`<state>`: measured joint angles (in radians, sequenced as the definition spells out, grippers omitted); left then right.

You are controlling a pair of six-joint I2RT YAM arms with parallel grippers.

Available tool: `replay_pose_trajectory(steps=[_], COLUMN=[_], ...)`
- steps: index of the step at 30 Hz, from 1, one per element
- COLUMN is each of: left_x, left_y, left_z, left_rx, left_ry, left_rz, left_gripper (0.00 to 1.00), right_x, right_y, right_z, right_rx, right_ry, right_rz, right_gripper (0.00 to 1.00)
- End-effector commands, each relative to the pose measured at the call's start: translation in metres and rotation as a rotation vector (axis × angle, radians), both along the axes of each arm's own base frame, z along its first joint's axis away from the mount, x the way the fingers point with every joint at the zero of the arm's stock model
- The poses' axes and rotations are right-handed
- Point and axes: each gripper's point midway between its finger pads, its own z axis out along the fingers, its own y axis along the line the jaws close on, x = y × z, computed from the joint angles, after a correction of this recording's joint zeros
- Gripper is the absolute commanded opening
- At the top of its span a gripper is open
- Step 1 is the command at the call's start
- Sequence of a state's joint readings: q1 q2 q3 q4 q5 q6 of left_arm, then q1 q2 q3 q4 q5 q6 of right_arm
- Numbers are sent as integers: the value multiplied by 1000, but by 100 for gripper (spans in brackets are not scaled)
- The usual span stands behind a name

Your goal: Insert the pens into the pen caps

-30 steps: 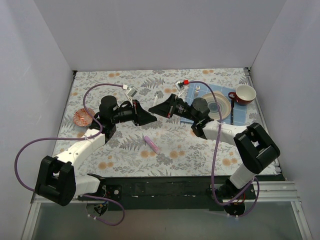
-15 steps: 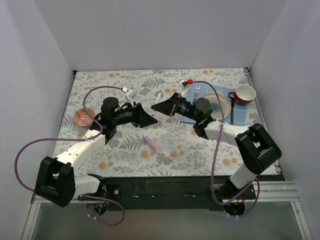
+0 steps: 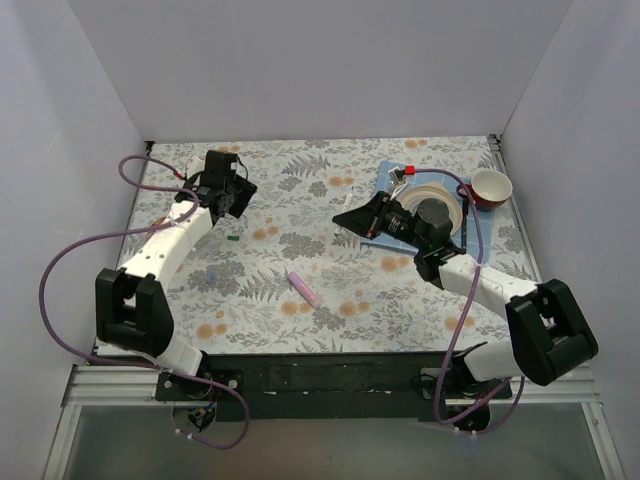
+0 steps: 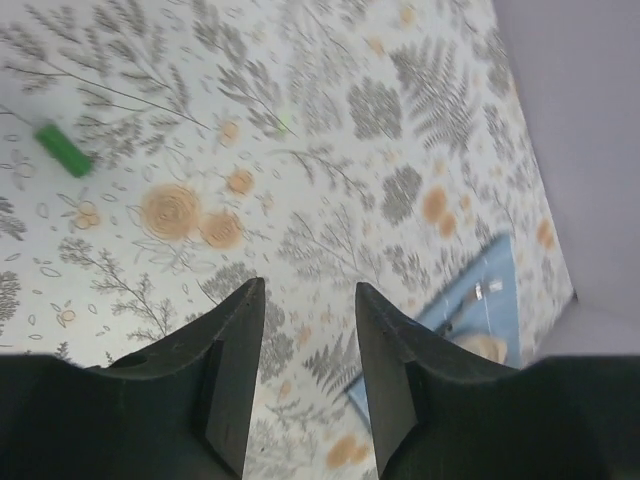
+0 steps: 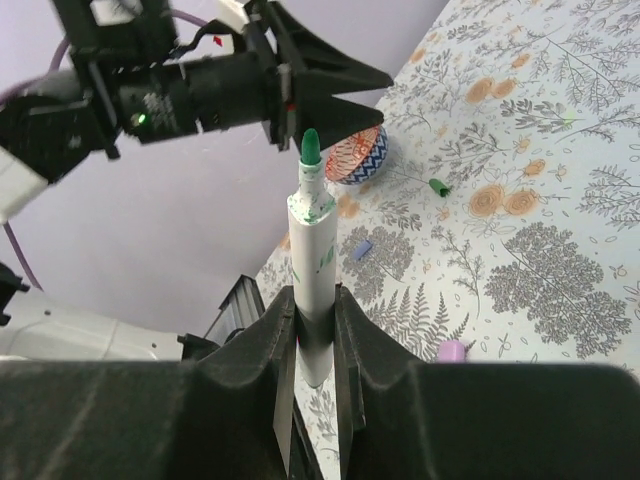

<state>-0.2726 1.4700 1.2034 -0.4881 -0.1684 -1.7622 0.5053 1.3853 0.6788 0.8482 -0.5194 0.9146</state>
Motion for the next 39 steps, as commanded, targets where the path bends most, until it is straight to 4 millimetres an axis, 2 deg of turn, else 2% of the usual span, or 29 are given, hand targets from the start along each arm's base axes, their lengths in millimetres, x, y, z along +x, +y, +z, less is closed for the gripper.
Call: replay_pose_trajectory(steps=[1,3,8,13,14,25,29,39], left_x=[-15,-11,-12,3,4,14,12,5], left_y=[71,80,95,91,90,90,90,88], left_z=[-39,-46,-71,-86,-95,-125,-136,-163], left_rx=[75,22,29,17,24,54,67,80], left_ry=[262,282,363,370,388,424,455,506], left_rz=[430,503,622,608,609,594,592,574], left_gripper=[39,37,34,36,36,40,40,34], right_x=[-5,-5,-8,-9,-9,-7,-6,-6], right_y=[-9,-12,-19,-19,-19,-22,-22,-24], right_z=[9,7,9,9,10,15,14,14], right_rx=[-64,-85,-114,-116,-115,-125,-129,-131], right_ry=[-105,-106,-140,-145,-146,-169,-169,-172], right_rz=[-31,-42,-69,-64,-63,-86,-89,-101], right_gripper=[1,1,1,1,1,1,1,1])
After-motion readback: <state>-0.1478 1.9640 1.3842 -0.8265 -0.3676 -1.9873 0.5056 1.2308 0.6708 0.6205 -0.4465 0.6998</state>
